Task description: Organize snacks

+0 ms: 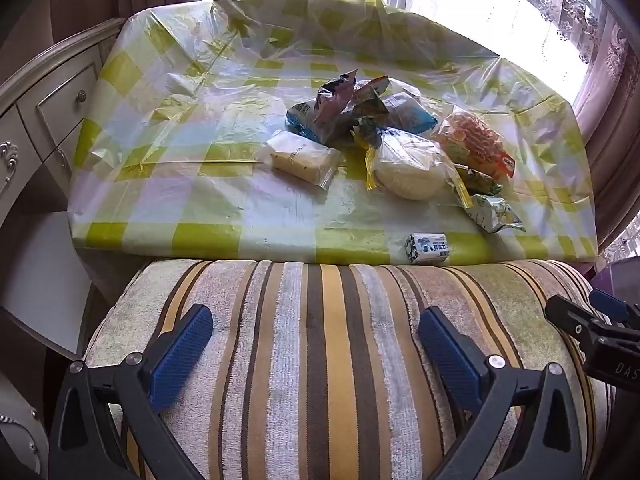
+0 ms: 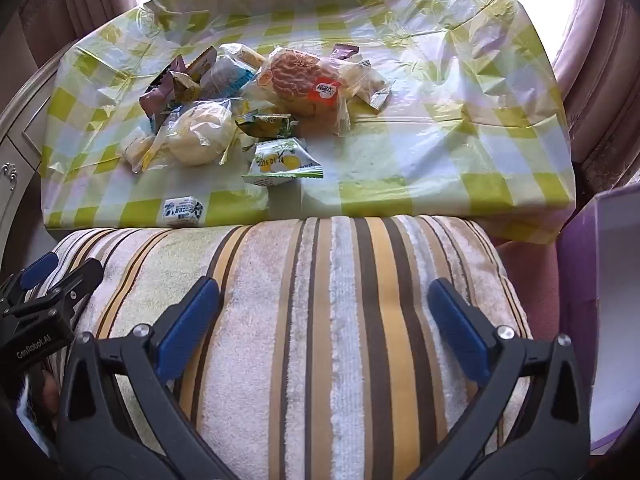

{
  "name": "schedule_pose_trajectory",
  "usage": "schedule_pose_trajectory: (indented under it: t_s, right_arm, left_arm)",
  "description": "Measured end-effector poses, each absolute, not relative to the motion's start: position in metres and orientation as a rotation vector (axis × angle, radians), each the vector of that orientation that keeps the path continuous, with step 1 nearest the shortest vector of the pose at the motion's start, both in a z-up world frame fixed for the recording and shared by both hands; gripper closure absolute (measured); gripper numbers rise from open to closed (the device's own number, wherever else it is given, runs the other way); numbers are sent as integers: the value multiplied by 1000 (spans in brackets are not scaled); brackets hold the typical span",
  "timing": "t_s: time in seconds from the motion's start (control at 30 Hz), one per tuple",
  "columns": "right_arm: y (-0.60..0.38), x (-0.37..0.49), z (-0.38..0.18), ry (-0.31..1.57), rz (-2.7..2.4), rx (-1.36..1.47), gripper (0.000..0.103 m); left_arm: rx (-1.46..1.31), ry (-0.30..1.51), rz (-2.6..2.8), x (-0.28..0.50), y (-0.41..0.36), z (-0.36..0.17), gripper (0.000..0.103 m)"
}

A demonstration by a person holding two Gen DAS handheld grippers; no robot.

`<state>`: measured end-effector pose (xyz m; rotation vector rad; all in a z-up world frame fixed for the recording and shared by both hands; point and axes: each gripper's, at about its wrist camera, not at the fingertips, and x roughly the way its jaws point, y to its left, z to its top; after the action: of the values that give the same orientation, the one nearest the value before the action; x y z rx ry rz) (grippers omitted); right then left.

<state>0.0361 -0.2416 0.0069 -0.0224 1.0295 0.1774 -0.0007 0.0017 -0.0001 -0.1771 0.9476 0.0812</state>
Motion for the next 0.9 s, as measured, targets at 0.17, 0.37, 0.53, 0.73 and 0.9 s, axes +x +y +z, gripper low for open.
schedule_pose_trajectory:
  t_s: [0.17, 0.37, 0.53, 0.73, 0.9]
  right_arm:
    - [-242, 36, 7, 1031, 180, -22, 0]
    - [-242, 36, 7, 1032, 182, -23, 0]
    - [-240, 36, 7, 1030, 181, -24, 0]
    - [-241, 36, 7, 1029, 182, -23, 0]
    - [-242, 36, 7, 1029, 184, -23, 0]
  left_arm:
    - [-150, 959, 101, 2, 0, -5, 0]
    - [-171, 963, 104, 1, 2, -4, 0]
    - [-167, 968, 109, 2, 1, -3, 0]
    - [-169, 968, 107, 2, 1, -2, 0]
    - [-169, 967, 105, 3, 0, -1, 0]
